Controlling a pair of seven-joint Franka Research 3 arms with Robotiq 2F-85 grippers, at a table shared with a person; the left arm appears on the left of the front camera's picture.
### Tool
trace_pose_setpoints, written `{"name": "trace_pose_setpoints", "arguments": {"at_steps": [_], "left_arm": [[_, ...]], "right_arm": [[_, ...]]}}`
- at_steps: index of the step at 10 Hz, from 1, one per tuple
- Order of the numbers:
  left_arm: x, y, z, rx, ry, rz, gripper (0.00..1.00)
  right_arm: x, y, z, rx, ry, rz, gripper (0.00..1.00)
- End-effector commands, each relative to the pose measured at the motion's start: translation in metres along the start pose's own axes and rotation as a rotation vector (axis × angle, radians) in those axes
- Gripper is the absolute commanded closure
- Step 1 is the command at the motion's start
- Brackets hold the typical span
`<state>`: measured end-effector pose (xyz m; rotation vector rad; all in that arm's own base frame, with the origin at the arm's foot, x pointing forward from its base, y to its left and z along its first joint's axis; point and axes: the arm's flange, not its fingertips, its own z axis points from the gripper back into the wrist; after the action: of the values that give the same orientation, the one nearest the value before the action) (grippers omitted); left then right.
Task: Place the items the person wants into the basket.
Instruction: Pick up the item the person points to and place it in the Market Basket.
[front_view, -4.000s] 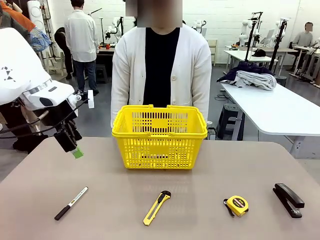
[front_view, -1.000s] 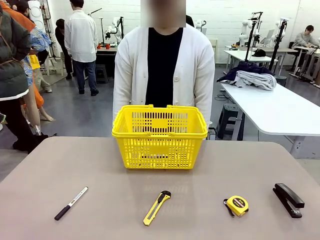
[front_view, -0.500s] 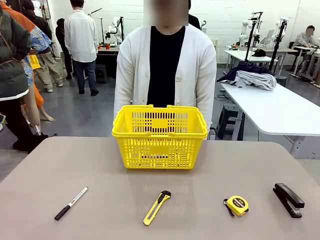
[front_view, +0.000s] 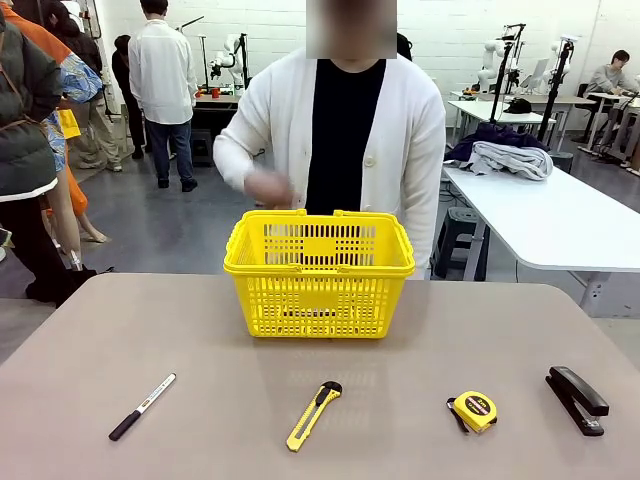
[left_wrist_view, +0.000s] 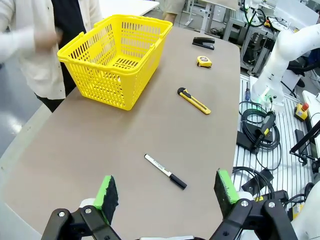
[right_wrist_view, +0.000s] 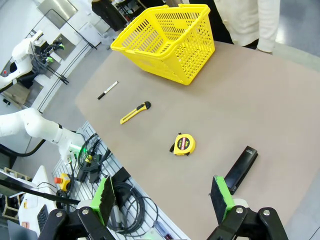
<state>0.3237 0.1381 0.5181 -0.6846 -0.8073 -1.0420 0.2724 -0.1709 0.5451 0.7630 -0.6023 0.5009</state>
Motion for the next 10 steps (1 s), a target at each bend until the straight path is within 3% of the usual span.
{"name": "trace_pose_setpoints", "arguments": {"at_steps": [1, 10], "left_arm": [[-0.0004, 0.0024, 0.0015, -0.002, -0.026, -0.022, 0.00], [-0.0004, 0.0024, 0.0015, -0.002, -0.026, -0.022, 0.00]], "right_arm": [[0.0005, -0.0002, -0.0002, 0.017, -0.018, 0.012, 0.00], [0.0005, -0.0002, -0.0002, 0.017, -0.018, 0.012, 0.00]]}}
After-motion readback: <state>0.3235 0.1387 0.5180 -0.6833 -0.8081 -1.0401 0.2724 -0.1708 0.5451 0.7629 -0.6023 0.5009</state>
